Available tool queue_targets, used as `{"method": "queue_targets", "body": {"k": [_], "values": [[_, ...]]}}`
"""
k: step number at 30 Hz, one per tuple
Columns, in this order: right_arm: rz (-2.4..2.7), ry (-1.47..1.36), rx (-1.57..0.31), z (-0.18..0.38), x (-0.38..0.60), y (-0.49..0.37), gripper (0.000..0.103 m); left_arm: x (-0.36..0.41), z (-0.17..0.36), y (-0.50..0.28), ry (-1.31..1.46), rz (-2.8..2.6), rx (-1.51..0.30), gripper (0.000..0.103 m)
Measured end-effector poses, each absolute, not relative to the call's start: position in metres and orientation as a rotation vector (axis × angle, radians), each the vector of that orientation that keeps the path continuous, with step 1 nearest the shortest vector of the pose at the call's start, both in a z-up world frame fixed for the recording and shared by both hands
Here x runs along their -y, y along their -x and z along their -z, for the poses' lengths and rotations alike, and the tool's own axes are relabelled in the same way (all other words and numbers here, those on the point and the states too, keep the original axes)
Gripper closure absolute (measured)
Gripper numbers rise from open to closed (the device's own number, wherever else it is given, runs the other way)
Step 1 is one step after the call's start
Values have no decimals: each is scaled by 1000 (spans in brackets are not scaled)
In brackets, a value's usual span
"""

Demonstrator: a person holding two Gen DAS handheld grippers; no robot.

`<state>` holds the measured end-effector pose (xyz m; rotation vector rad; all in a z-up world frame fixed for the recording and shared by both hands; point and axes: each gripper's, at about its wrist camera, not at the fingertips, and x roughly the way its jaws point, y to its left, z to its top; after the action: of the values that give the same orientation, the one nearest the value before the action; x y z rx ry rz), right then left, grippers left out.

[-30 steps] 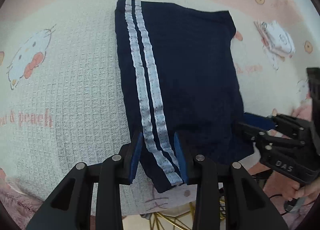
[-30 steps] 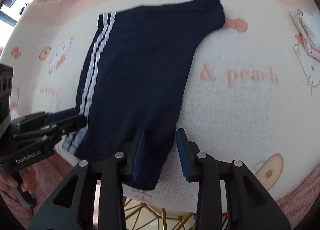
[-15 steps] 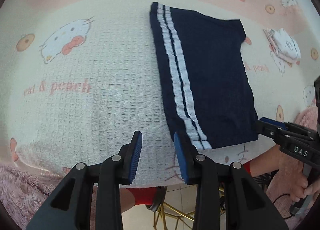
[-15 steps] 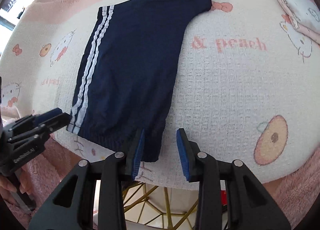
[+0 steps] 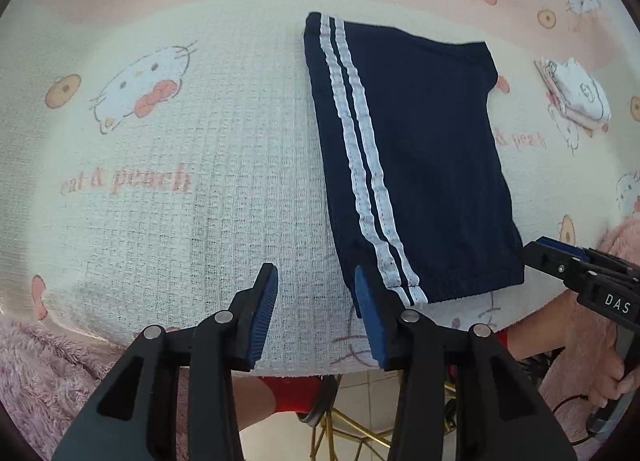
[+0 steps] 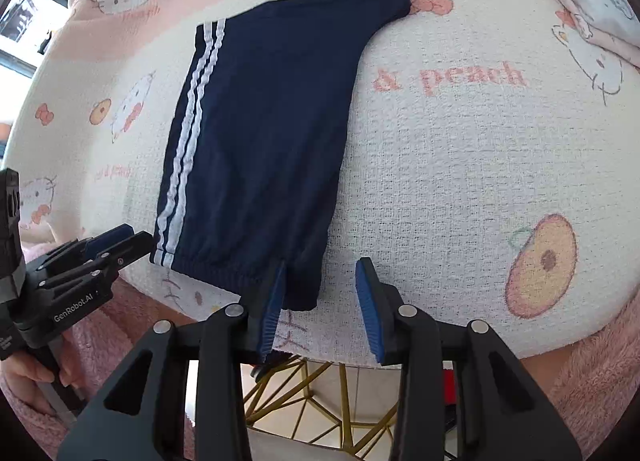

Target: Fold clothes

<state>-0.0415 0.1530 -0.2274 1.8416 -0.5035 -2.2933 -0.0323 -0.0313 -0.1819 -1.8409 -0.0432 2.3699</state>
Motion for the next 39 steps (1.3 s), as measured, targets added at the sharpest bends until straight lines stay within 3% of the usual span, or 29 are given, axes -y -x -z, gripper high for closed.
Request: {"method": "queue_targets", "body": {"k": [5,15,18,29,31,39], "values": [[2277,-1833,575,226,-170,42,66,46,195,30,1824,-2190,409,61],[2200,-1845,542,242,-154,39,65,41,214,34,1873,-2160,442,61],[2215,-1834,547,239,-157,38,66,37,214,38,1858,-2145,445,74],[2223,-1767,518,238,-157,34,69,37,222,45,1871,-2117,506,73],[2217,-1755,499,234,-156,33,80,38,217,40,1863,-2139,513,78],[2255,-1718,573,200,-168,22,90,42,176,12,1742,-2153,609,89]]}}
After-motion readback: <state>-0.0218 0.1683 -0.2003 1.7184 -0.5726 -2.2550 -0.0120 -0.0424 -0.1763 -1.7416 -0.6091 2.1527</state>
